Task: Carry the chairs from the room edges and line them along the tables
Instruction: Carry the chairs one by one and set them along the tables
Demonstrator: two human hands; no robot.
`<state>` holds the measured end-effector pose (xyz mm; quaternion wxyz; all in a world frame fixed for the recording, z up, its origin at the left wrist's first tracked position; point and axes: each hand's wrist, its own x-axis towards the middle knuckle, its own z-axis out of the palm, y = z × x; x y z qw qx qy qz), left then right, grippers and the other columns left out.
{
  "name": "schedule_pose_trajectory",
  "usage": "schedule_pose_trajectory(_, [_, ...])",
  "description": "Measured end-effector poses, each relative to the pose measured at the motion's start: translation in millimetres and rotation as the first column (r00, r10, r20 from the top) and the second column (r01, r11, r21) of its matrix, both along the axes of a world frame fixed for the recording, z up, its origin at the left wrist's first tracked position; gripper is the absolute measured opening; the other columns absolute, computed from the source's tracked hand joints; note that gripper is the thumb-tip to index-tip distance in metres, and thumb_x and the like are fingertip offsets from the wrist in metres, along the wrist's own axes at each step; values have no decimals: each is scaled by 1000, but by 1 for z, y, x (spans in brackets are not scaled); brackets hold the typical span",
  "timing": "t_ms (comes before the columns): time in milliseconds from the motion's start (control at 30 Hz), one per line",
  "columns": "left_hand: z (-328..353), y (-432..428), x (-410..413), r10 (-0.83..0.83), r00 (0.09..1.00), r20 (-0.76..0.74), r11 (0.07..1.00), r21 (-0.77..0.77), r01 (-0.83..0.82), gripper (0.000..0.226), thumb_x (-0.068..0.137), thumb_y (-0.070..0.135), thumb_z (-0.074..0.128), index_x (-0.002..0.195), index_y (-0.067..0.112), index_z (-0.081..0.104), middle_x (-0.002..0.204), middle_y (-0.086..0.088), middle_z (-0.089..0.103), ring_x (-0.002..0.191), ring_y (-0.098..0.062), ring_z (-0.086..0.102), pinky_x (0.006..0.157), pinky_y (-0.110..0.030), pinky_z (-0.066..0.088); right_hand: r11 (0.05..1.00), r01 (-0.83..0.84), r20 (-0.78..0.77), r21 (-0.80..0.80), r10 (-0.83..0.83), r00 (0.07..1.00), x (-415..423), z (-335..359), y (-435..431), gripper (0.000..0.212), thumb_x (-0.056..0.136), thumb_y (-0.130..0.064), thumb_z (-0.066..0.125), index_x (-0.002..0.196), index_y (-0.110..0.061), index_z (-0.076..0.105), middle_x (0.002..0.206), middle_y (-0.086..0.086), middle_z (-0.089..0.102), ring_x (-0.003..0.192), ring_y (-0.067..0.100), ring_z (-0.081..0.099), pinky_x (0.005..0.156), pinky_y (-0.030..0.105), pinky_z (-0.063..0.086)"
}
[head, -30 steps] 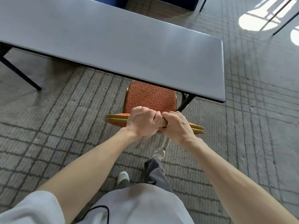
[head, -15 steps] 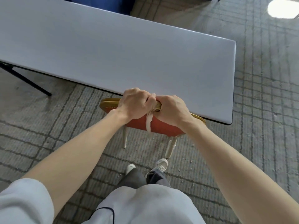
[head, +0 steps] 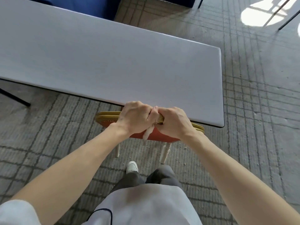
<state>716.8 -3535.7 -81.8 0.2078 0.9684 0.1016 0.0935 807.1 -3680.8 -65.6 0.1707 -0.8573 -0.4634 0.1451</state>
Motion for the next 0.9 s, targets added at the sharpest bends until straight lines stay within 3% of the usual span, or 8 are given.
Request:
schedule_pose_trajectory(167, [-9,-3,-12,-4,1000,30,998,59,3,58,99,37,28,59,22,67,53,8,64,53,-7,55,62,-22,36,998,22,-9,59,-22,1000,-16,-5,-5,4,79,-22,64,77,-25,63,66,-8,63,59,19,50,60,29,46])
schedule_pose_trajectory(300, [-13,-7,-15,-11,998,63,998,62,7,58,98,37,28,59,22,68,54,7,65,51,-6,49,63,-21,34,999,37,-30,39,-36,999,-20,-10,-6,7,77,-19,64,75,-24,60,65,-9,60,61,22,51,62,30,44])
schedule_pose_trajectory(433, [-24,3,-16,-20,999,44,998,52,18,57,96,40,29,60,22,69,56,8,66,54,-8,56,65,-24,43,999,51,-67,5,-51,996,-25,-19,-1,3,78,-22,64,80,-23,64,72,-4,65,66,22,52,62,33,45])
schedule_pose_trajectory(533, [-32,13,-8,-8,1000,17,1000,-6,9,50,93,43,31,55,23,56,55,8,64,52,-9,52,60,-24,35,997,55,-97,-51,-60,994,-20,-30,6,17,76,-36,61,86,-22,65,78,-2,67,72,23,58,65,35,48])
schedule_pose_trajectory(667, [-50,15,5,-37,999,-35,999,-23,37,47,90,43,32,53,24,53,52,6,59,49,-11,50,56,-25,34,988,98,-112,-119,-112,987,-10,-51,9,18,79,-29,73,93,-21,64,85,-1,67,82,25,60,73,34,48])
schedule_pose_trajectory(767, [-62,24,17,-39,997,-72,999,-36,36,50,89,43,31,55,19,59,54,4,61,51,-14,54,57,-26,41,990,76,-140,-118,-92,986,-1,-56,17,14,83,-21,70,94,-18,62,87,-1,67,79,22,57,70,28,37])
schedule_pose_trajectory(900, [-70,42,28,-7,996,-92,999,-42,3,49,88,43,32,54,19,59,55,4,62,52,-13,55,57,-26,42,981,1,-196,-195,-40,980,20,-52,39,14,80,-30,71,88,-30,60,75,-13,60,72,16,56,62,27,40])
